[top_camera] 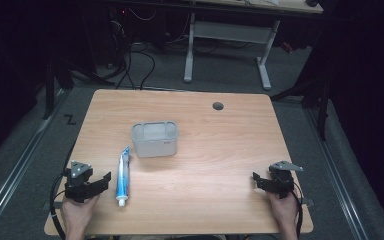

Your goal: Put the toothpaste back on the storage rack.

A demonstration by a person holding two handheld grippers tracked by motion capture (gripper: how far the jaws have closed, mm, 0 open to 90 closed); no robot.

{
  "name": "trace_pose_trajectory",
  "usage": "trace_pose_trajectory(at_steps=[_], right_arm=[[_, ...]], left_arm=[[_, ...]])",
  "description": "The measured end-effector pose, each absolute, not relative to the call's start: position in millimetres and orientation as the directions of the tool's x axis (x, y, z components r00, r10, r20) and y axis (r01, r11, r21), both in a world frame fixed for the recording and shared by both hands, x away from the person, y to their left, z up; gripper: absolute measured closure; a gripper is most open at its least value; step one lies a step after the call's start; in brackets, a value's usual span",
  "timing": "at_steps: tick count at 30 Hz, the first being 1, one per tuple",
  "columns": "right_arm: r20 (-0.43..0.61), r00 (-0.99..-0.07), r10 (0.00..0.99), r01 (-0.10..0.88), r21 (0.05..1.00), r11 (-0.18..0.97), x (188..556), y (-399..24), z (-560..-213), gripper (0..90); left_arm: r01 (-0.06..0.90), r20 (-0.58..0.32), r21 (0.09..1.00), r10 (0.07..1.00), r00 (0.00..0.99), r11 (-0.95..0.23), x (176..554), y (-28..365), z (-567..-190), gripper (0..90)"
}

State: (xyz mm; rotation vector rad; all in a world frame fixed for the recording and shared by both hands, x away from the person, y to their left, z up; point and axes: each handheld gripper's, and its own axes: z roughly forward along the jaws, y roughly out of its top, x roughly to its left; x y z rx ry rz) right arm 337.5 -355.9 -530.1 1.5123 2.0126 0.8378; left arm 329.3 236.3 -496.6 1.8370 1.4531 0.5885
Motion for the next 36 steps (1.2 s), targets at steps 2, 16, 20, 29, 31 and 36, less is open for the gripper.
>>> trace_pose_trajectory(at_steps=[2, 16, 20, 29, 31, 36], right_arm=[[-0.017, -0.272, 0.962, 0.666, 0.718, 0.201, 337.6, -355.8, -530.1, 27.6], [-0.019, -0.272, 0.962, 0.665, 0.719, 0.202, 337.4, -356.0, -530.2, 27.5], [-0.018, -0.272, 0.962, 0.665, 0.719, 0.201, 337.3, -356.0, -530.1, 27.5], [-0.016, -0.273, 0.962, 0.665, 0.719, 0.201, 337.3, -355.8, -530.1, 27.5], [-0.017, -0.273, 0.962, 0.665, 0.719, 0.201, 337.3, -355.8, -530.1, 27.5], [-0.017, -0.273, 0.962, 0.665, 0.719, 0.201, 337.3, -355.8, -530.2, 27.5]], left_arm=[[0.629, -0.087, 0.770, 0.959, 0.270, -0.107, 325.5, 235.2, -494.1, 31.4], [0.603, -0.071, 0.785, 0.948, 0.311, -0.139, 314.9, 223.8, -480.2, 32.9], [0.596, -0.061, 0.788, 0.944, 0.325, -0.154, 310.9, 218.2, -474.0, 37.0], [0.576, -0.033, 0.793, 0.931, 0.364, -0.197, 311.1, 199.2, -464.5, 36.6], [0.593, -0.042, 0.780, 0.929, 0.368, -0.200, 316.0, 196.6, -464.6, 35.1], [0.627, -0.056, 0.750, 0.924, 0.379, -0.212, 331.5, 189.4, -468.2, 36.6]])
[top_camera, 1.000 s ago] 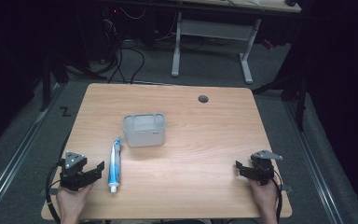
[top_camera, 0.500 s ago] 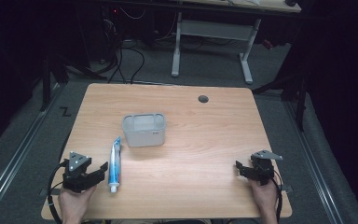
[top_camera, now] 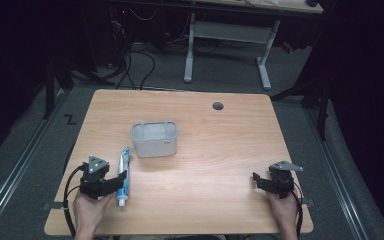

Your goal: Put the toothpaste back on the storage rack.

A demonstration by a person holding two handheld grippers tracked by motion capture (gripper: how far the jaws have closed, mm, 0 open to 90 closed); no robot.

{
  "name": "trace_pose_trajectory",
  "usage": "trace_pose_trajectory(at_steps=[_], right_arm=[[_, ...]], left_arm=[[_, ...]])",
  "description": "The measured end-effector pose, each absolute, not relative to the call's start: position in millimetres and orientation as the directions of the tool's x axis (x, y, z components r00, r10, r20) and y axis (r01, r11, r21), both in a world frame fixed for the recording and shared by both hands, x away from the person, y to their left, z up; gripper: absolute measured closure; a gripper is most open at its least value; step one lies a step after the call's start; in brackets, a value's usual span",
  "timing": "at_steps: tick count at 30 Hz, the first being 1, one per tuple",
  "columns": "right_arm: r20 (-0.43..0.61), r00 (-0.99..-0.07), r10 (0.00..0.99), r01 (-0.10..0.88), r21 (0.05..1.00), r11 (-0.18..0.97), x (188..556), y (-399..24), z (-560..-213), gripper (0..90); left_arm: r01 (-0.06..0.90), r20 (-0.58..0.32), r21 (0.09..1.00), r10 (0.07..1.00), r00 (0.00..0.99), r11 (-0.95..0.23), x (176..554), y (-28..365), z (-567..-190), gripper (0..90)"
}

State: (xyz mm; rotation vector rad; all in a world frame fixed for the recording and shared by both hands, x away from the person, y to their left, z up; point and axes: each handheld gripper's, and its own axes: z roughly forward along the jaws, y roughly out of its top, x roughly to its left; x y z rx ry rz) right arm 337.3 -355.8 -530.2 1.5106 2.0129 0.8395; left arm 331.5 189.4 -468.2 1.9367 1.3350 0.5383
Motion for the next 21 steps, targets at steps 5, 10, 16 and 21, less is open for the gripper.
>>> trace_pose_trajectory(at_steps=[5, 10, 16, 21], right_arm=[[-0.015, -0.272, 0.962, 0.665, 0.719, 0.199, 337.3, -356.0, -530.1, 27.4], [-0.015, -0.276, 0.961, 0.665, 0.719, 0.202, 337.2, -355.6, -530.1, 27.5], [-0.015, -0.274, 0.962, 0.665, 0.719, 0.201, 337.2, -355.7, -530.1, 27.4], [-0.015, -0.275, 0.961, 0.665, 0.719, 0.202, 337.2, -355.6, -530.1, 27.4]], left_arm=[[0.654, -0.046, 0.721, 0.926, 0.376, -0.229, 345.1, 182.3, -471.8, 37.7], [0.685, -0.039, 0.688, 0.930, 0.364, -0.239, 356.9, 176.5, -474.5, 36.2], [0.724, -0.008, 0.641, 0.940, 0.340, -0.256, 371.3, 171.3, -478.9, 36.9], [0.748, -0.014, 0.621, 0.951, 0.310, -0.235, 380.2, 170.4, -482.8, 38.4]])
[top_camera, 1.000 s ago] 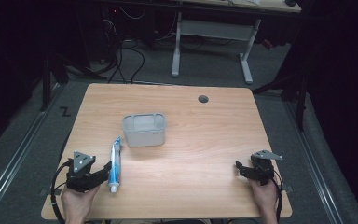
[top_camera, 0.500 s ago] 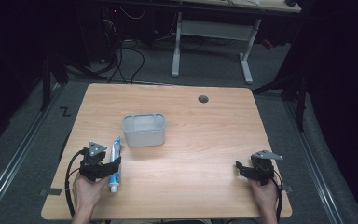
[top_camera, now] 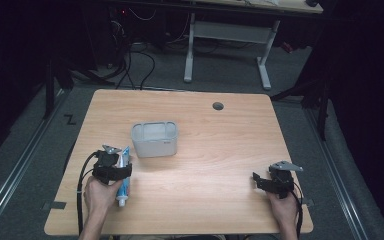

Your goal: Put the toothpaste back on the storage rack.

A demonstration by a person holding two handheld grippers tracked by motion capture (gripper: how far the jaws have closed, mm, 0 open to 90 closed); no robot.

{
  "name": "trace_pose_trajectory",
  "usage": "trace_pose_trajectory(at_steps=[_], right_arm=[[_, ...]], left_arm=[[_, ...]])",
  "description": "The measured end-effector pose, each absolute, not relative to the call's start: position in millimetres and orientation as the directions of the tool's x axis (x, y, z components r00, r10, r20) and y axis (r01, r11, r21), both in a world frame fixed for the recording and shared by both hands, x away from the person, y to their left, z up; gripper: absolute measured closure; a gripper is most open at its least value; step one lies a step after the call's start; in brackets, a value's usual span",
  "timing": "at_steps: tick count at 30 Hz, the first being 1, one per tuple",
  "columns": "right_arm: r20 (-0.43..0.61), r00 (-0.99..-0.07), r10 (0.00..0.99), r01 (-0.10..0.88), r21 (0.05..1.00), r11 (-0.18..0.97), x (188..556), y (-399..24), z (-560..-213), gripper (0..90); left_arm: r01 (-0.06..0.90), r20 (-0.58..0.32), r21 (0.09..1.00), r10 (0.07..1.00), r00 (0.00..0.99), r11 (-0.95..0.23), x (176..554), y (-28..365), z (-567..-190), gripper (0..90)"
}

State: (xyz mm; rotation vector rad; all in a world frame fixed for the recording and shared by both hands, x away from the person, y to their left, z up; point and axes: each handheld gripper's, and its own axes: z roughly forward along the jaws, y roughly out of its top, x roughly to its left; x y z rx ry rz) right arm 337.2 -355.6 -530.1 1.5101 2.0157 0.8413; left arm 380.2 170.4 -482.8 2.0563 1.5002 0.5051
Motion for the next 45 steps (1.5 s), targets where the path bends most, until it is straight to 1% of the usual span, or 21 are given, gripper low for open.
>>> trace_pose_trajectory(at_steps=[5, 11, 12, 14, 19, 26, 37, 43, 45], right_arm=[[-0.014, -0.275, 0.961, 0.665, 0.719, 0.201, 336.9, -355.8, -530.1, 27.3], [-0.017, -0.278, 0.960, 0.664, 0.719, 0.205, 336.9, -355.7, -530.1, 27.3], [-0.017, -0.278, 0.960, 0.664, 0.719, 0.205, 336.9, -355.7, -530.1, 27.3], [-0.017, -0.277, 0.961, 0.665, 0.719, 0.204, 336.8, -355.7, -530.1, 27.3], [-0.017, -0.276, 0.961, 0.665, 0.719, 0.203, 336.8, -355.8, -530.1, 27.3], [-0.017, -0.276, 0.961, 0.665, 0.719, 0.204, 336.8, -355.8, -530.1, 27.3], [-0.017, -0.277, 0.961, 0.665, 0.719, 0.204, 336.8, -355.7, -530.1, 27.3], [-0.017, -0.276, 0.961, 0.665, 0.719, 0.204, 336.8, -355.7, -530.1, 27.3], [-0.017, -0.276, 0.961, 0.665, 0.719, 0.204, 336.8, -355.7, -530.1, 27.4]], left_arm=[[0.765, 0.024, 0.579, 0.944, 0.329, -0.281, 387.9, 167.5, -489.5, 38.8], [0.778, 0.003, 0.573, 0.949, 0.314, -0.259, 394.8, 166.8, -493.7, 39.9], [0.778, 0.003, 0.573, 0.949, 0.314, -0.259, 394.8, 166.8, -493.7, 40.9], [0.782, 0.004, 0.571, 0.953, 0.304, -0.252, 396.5, 167.5, -494.9, 46.0], [0.795, -0.009, 0.562, 0.960, 0.280, -0.227, 399.4, 168.8, -496.2, 50.2], [0.818, -0.008, 0.529, 0.963, 0.270, -0.225, 404.5, 165.9, -503.5, 50.2], [0.835, -0.028, 0.517, 0.971, 0.237, -0.188, 408.1, 165.7, -508.9, 51.9], [0.835, -0.023, 0.520, 0.975, 0.223, -0.179, 407.6, 163.2, -508.8, 55.6], [0.836, -0.020, 0.520, 0.975, 0.219, -0.177, 407.8, 162.6, -508.6, 58.7]])
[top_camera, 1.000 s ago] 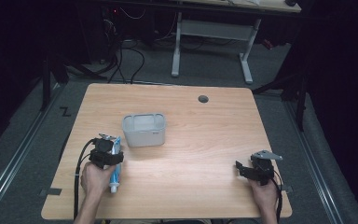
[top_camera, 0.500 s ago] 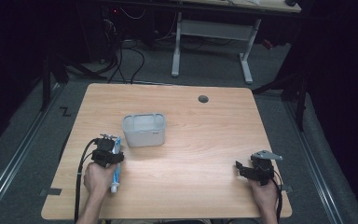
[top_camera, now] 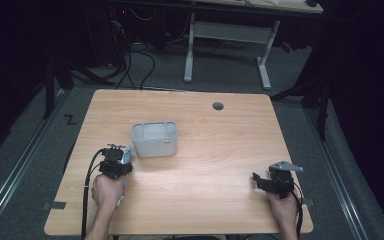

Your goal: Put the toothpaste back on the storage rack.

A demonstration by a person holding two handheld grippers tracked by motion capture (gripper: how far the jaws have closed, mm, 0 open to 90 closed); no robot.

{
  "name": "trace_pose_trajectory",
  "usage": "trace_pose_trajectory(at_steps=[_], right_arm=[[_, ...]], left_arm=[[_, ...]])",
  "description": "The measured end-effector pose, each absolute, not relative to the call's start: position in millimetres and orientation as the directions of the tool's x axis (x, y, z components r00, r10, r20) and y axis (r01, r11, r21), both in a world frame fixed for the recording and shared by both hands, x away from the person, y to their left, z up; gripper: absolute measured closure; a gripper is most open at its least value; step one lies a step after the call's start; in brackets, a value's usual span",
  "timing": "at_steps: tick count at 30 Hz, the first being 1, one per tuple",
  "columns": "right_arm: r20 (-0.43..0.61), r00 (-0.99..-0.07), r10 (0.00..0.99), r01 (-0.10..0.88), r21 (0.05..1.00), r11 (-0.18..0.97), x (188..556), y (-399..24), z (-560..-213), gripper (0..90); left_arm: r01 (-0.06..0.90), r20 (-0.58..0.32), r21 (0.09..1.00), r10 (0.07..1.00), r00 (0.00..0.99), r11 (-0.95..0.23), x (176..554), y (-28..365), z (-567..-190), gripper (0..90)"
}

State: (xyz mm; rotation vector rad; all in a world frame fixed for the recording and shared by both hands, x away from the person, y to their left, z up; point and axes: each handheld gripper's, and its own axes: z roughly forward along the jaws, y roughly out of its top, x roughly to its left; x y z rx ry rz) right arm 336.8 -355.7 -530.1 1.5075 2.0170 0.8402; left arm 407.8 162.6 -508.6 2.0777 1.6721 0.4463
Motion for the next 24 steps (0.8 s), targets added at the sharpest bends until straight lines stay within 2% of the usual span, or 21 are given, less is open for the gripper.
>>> trace_pose_trajectory(at_steps=[15, 24], right_arm=[[-0.017, -0.276, 0.961, 0.665, 0.719, 0.204, 336.8, -355.8, -530.1, 27.3], [-0.015, -0.274, 0.961, 0.665, 0.719, 0.201, 336.8, -355.7, -530.2, 27.3]], left_arm=[[0.841, -0.055, 0.521, 0.977, 0.205, -0.147, 408.3, 165.3, -507.1, 67.9], [0.833, -0.063, 0.533, 0.975, 0.211, -0.146, 406.6, 168.7, -504.0, 69.1]])
